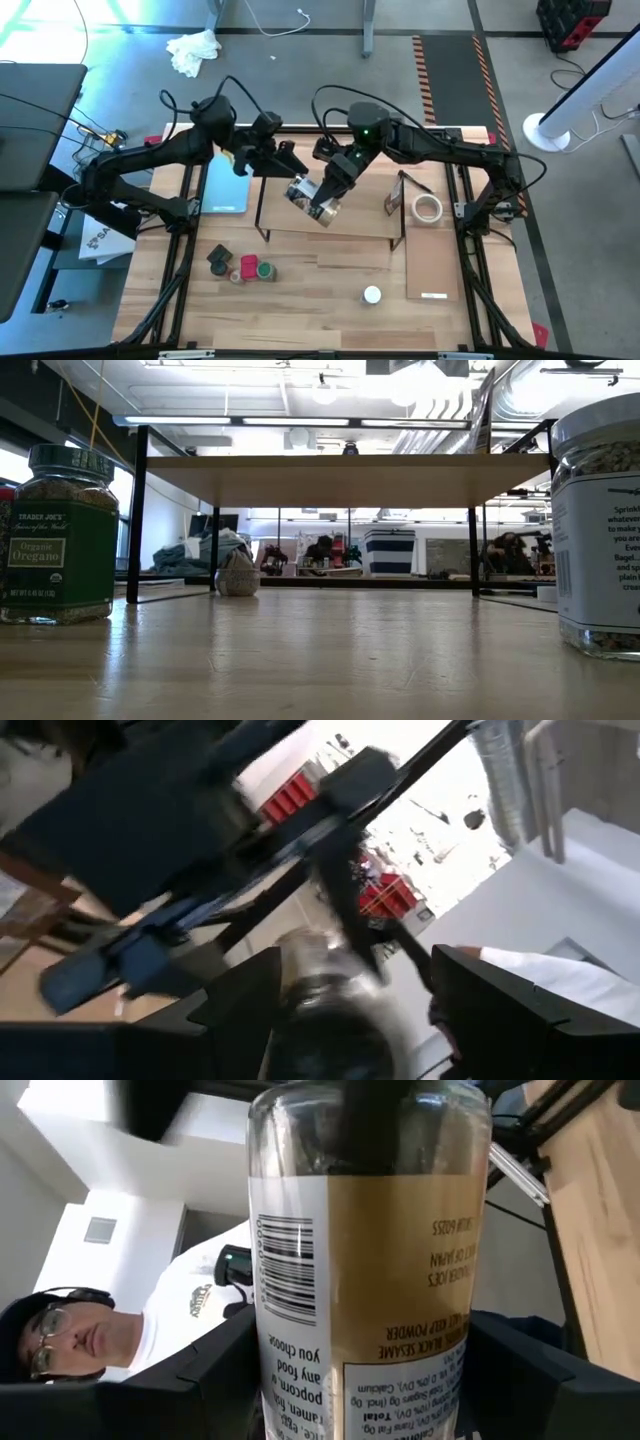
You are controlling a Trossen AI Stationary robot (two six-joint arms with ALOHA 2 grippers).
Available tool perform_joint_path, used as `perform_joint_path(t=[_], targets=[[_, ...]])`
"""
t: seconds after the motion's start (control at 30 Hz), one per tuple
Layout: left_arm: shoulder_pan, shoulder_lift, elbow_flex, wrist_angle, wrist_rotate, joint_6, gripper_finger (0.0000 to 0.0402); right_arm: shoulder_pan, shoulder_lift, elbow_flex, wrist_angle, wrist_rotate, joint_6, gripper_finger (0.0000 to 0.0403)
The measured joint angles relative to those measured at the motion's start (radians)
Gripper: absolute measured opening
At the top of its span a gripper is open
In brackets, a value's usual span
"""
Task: Shelf spices
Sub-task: Put the brown seasoning bottle on the shelf
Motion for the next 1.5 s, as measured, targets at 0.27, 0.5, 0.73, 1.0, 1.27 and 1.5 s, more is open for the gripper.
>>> perform_joint_path(t=[0.27,0.5,0.73,1.0,1.27,1.5], targets=[[-0.037,0.007,-0.003,-0.029,-0.005,0.0,0.0255,0.011,-0.002,0.001,0.005,0.0,-0.004,0.0268],[-0.066,0.012,-0.003,0.048,-0.008,-0.047,0.0255,0.01,-0.004,0.003,0.017,-0.001,-0.01,0.0268],[-0.069,0.01,-0.003,-0.008,-0.02,-0.005,0.0255,0.01,-0.002,0.001,0.004,0.024,-0.004,0.0268],[-0.069,0.003,0.0,-0.013,0.015,-0.013,0.0255,0.01,-0.001,0.0,0.053,0.037,0.008,0.0266],[-0.07,0.002,0.0,-0.009,-0.073,-0.002,0.0255,0.009,-0.001,0.0,0.057,0.049,-0.004,0.0266],[-0.068,0.005,-0.001,0.022,-0.118,-0.033,0.0255,0.008,-0.001,0.0,0.064,0.056,-0.012,0.0266]])
